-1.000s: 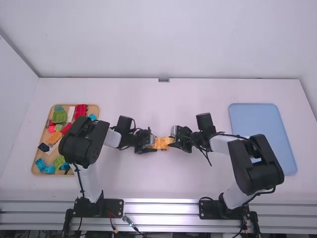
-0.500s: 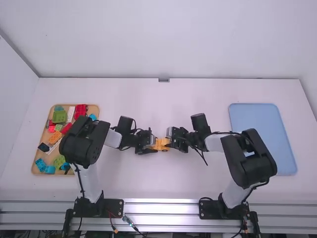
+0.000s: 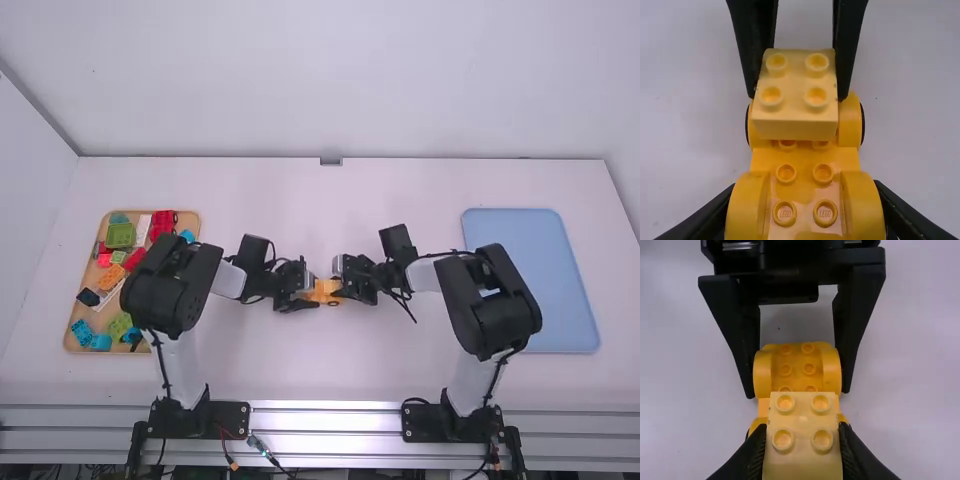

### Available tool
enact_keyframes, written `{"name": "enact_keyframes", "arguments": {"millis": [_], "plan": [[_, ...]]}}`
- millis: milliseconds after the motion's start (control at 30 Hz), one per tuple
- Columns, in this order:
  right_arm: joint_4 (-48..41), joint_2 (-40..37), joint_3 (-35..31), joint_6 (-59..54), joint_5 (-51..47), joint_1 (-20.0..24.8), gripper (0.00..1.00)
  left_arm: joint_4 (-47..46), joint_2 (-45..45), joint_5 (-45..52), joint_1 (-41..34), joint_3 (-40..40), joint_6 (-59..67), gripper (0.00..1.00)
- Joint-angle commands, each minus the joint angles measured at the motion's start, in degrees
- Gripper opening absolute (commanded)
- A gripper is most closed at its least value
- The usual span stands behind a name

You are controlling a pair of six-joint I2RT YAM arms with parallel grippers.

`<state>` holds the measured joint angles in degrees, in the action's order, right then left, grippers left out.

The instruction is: Assemble lego blocks to make yellow taxi

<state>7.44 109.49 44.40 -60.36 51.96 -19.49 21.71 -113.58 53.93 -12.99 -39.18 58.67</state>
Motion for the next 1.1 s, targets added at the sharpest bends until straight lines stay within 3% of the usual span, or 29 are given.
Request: {"name": "enact_keyframes", "arguments": {"millis": [0,200,433,1067], "plan": [[-0.46,0.76,0.85,-1.66,0.7,0.02,0.18,0.48,-0.76,0.57,-0.5,0.55,-2.64,0.58],[-1.01,0.76,0.37,-5.84,0.22,-0.87,0.15,0.98,-0.76,-0.37,-0.5,0.44,-3.45,0.59],[2.8,0.76,-0.24,-3.96,0.11,-0.7,0.15,0.09,-0.76,-0.35,-0.9,0.61,-3.69,0.6],[0.57,0.76,-0.24,-2.69,0.59,-0.7,0.15,-1.97,-0.76,-1.88,-2.01,-0.66,-2.36,0.56]]}}
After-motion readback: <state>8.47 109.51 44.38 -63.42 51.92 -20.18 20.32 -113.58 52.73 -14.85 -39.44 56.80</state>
